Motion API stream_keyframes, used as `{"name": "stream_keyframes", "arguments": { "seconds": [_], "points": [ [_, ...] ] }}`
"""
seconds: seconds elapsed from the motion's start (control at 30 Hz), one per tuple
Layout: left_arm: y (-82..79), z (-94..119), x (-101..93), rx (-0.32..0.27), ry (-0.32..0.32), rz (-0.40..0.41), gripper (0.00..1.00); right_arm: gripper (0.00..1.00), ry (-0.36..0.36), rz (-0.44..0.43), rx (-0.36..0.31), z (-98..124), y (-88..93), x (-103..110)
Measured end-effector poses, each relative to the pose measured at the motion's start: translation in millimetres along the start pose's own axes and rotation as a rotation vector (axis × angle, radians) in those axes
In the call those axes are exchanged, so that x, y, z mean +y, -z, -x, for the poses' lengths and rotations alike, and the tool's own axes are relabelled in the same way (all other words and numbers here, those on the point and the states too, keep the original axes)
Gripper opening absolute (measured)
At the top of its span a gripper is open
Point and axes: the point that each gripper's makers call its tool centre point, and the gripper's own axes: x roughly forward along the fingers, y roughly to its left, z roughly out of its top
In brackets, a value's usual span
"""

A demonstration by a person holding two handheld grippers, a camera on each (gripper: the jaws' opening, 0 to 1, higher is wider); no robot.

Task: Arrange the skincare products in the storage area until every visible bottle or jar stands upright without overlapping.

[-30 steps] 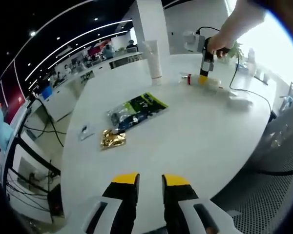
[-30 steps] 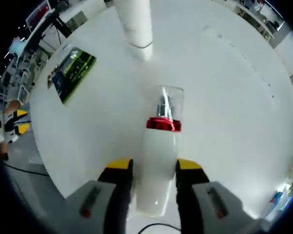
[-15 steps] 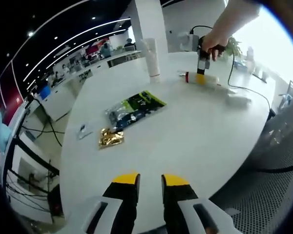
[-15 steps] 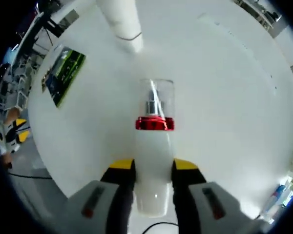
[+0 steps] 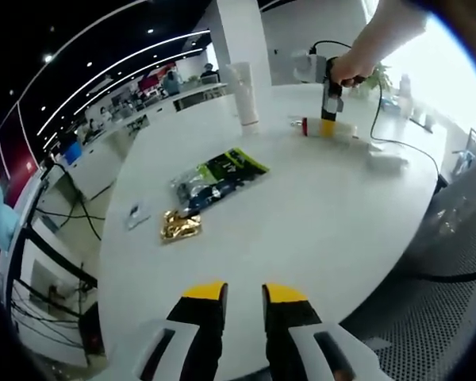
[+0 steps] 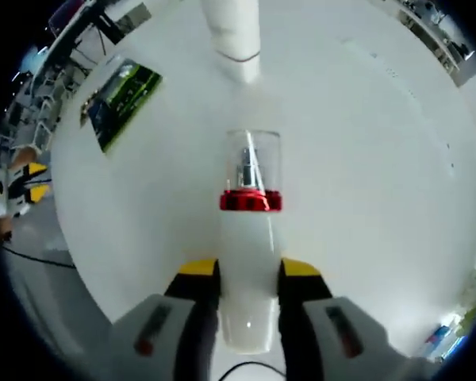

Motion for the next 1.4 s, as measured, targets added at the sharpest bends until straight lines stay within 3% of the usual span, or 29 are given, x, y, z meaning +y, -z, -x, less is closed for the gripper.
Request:
{"name": "stream_keyframes", "arguments": {
  "seconds": [0.33, 0.6, 0.83, 1.0, 1.13, 1.23, 1.33, 1.4],
  "points": [
    [-2.0, 0.3, -0.6, -0.007, 0.003, -0.009, 0.19, 0.27, 0.039, -0.029, -0.142, 40.7, -17.9, -15.0],
    [-5.3, 0.9, -2.2, -0.019, 0.008, -0.022, 0.19, 0.27, 0.026, -0.072, -0.344, 86.6, -27.7, 4.4],
    [-6.8, 0.3, -2.8, -0.017, 0.008, -0.048, 0.19, 0.27, -0.090, -0.198, -0.569, 127.4, -39.3, 40.2],
    [-1.3, -0.9, -4.1, 0.017, 0.009, -0.064, 0.19, 0.27, -0.148, -0.203, -0.670, 143.9, -41.3, 59.8],
    [-2.8, -0.7, -11.0, 0.023, 0.031, -0.083, 0.20, 0.27, -0.273, -0.245, -0.807, 168.8, -44.8, 87.6],
    [1.8, -0.6, -15.8, 0.067, 0.053, -0.089, 0.20, 0.27, -0.292, -0.216, -0.847, 180.8, -41.1, 105.3],
    [-4.5, 4.2, -17.1, 0.060, 0.060, -0.059, 0.20, 0.27, -0.338, -0.227, -0.902, 190.0, -38.4, 119.5],
    [-17.2, 8.4, -20.0, 0.007, 0.082, -0.022, 0.23, 0.27, -0.383, -0.233, -0.952, 195.4, -36.1, 129.1]
  ]
}}
